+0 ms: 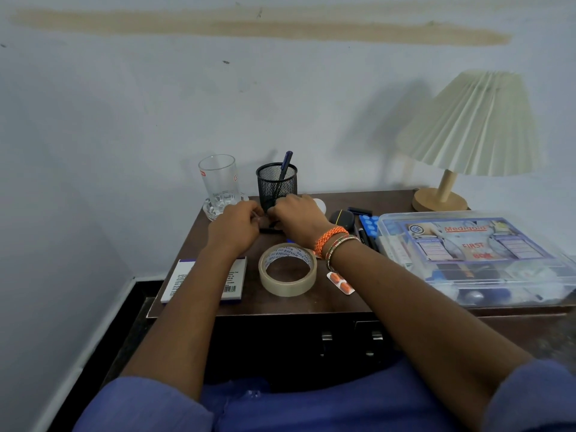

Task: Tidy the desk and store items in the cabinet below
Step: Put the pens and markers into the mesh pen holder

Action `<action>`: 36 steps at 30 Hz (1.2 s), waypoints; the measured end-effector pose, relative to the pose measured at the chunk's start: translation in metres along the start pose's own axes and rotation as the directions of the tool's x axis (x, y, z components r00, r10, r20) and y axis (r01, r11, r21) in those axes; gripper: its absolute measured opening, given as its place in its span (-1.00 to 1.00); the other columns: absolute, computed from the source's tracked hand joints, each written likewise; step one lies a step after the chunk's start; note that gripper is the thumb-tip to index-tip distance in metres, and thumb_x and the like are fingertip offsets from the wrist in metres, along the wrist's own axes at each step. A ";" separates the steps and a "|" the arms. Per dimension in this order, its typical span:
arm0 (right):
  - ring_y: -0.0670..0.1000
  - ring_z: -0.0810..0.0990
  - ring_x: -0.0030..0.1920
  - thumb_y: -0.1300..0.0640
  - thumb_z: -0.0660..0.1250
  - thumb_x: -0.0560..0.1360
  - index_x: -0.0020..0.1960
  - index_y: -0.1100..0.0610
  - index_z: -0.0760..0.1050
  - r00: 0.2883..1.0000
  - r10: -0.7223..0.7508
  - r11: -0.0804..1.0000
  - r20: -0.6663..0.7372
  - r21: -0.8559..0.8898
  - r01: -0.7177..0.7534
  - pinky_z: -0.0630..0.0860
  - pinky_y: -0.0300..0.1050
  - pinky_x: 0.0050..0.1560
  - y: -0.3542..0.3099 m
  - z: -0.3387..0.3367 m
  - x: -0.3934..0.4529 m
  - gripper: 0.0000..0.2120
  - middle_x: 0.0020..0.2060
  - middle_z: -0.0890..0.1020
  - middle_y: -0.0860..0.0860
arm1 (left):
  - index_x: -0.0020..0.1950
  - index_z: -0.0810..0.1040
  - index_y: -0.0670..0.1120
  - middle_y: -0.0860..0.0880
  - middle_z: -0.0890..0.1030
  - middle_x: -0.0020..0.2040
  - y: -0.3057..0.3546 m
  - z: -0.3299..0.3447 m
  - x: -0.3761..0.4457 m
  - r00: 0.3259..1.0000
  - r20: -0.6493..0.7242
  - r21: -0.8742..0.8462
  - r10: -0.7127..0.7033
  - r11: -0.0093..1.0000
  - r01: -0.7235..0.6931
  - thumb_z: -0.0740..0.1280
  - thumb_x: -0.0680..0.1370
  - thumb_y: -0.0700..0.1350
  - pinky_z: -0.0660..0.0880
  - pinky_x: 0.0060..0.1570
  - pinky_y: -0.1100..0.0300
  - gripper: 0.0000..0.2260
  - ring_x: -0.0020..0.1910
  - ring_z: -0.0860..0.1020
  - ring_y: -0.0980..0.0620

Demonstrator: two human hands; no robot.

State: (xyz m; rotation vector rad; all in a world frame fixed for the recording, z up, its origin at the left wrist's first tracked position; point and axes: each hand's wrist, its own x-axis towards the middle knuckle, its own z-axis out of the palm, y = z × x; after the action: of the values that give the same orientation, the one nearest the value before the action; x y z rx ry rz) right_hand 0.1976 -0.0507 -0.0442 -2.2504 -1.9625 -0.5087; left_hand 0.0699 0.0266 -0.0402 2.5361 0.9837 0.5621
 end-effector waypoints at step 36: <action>0.12 0.60 0.01 0.25 0.35 0.40 -0.16 0.05 0.63 0.831 0.497 0.774 0.252 0.304 -0.555 0.54 0.07 0.14 0.099 -0.073 -0.045 -0.86 -0.03 0.64 0.10 | -0.13 0.54 0.01 0.10 0.59 -0.31 0.034 0.006 0.005 0.989 -0.088 -0.168 0.122 0.976 -0.135 0.31 0.54 -0.13 0.56 -0.09 0.00 -0.93 -0.22 0.58 0.05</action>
State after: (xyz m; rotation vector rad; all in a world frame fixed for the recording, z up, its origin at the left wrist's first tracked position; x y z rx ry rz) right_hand 0.2772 -0.1305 0.0235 -2.4784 -1.2245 0.1040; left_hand 0.0949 0.0059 -0.0286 2.4491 0.7630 0.7537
